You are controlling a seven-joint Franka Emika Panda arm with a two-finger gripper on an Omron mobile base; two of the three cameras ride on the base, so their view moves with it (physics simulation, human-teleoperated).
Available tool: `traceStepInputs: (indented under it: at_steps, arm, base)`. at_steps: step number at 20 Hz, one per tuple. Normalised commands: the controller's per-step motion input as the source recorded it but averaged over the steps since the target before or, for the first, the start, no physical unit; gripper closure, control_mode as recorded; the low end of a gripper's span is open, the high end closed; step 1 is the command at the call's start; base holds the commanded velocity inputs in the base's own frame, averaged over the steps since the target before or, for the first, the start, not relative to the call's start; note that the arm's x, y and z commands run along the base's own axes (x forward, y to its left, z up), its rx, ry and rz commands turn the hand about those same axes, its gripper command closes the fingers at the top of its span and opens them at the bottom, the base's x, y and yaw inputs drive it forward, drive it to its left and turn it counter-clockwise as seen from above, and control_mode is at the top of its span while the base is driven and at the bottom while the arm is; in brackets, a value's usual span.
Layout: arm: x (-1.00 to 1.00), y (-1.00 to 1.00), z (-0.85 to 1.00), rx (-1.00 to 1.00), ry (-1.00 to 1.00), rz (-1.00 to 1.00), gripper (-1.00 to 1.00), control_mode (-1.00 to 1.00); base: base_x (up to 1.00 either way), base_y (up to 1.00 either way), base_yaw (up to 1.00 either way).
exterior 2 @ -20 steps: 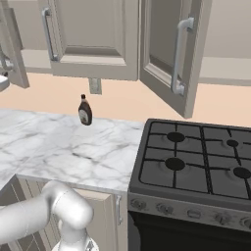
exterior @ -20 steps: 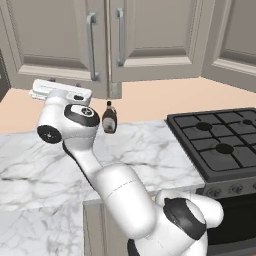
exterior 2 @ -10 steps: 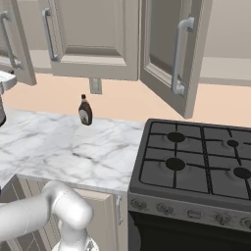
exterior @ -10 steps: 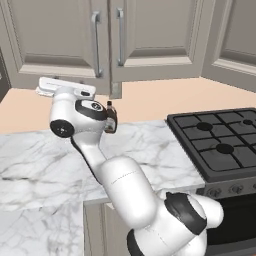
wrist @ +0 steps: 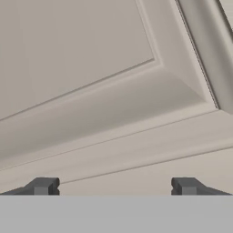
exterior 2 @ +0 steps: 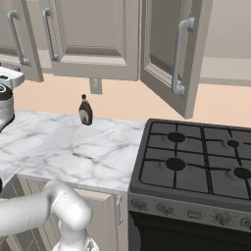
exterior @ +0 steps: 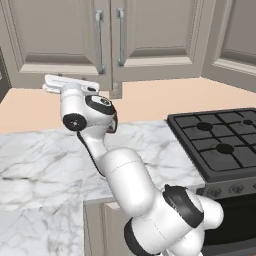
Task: Close all open cabinet doors.
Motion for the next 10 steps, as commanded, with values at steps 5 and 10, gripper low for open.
traceStepInputs:
  at_steps: [5, 10]
  arm:
    - [0.28, -0.26, 0.0, 0.0, 0.0, 0.08, -1.0, -1.0]
    - [0.25, -0.23, 0.0, 0.0, 0.01, 0.08, -1.0, -1.0]
  base:
    - [0.0, 0.0, 0.0]
    - [0.0, 0.0, 0.0]
